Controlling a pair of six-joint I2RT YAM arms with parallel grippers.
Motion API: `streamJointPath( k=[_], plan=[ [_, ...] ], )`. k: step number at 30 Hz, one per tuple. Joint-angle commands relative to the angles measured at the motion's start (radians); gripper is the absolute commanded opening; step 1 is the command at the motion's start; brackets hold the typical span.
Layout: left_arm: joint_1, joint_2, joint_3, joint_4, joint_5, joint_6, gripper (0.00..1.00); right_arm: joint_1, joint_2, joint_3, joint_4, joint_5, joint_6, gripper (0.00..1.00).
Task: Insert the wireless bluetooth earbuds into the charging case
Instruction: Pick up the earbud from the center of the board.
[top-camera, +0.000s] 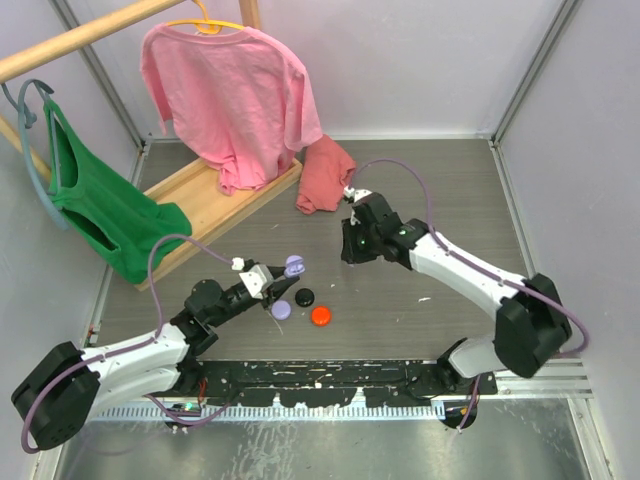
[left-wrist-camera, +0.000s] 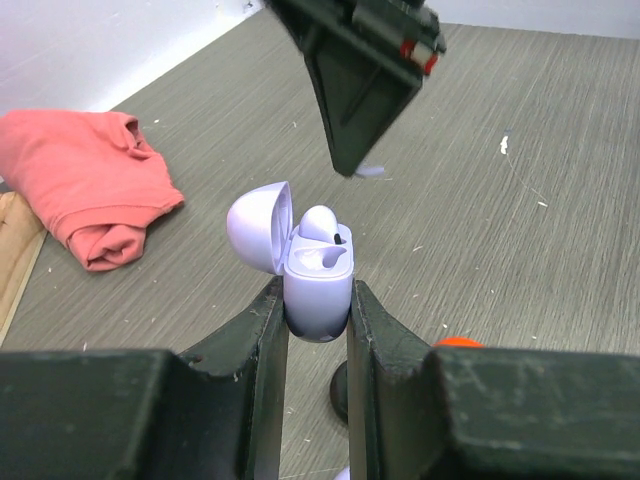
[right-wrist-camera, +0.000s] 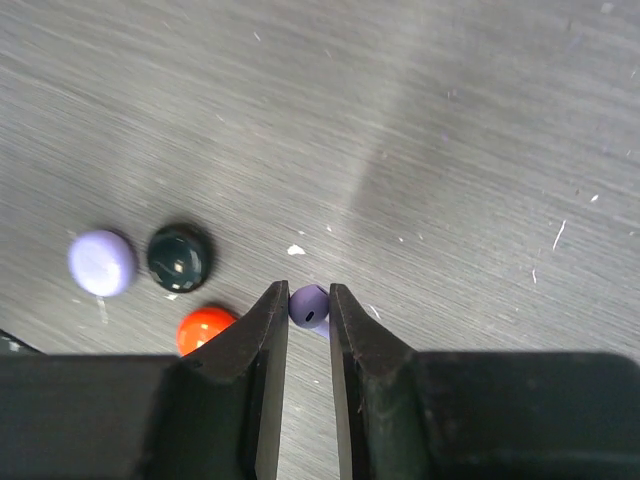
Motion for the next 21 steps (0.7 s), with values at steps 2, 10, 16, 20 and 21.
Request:
streamJointPath(
  k=[2,10,16,20,21],
  plan=[
    [-0.003,-0.029,0.044,0.083,-0.022,0.012,0.01,0.006,-0.167,-0.027,0.176,-0.001,0.076,0.11],
    [-0.002,-0.072,0.068,0.078,-0.034,0.023,0.01,0.017,-0.31,-0.081,0.398,-0.075,0.194,0.11],
    [-0.002,-0.078,0.084,0.124,-0.021,0.027,0.02,0.044,-0.388,-0.138,0.57,-0.13,0.282,0.1],
    [-0.003,-0.067,0.101,0.134,-0.014,0.039,0.02,0.098,-0.411,-0.172,0.677,-0.142,0.31,0.1],
    [-0.004,-0.064,0.104,0.14,-0.012,0.04,0.02,0.11,-0.415,-0.182,0.708,-0.147,0.319,0.1]
  ],
)
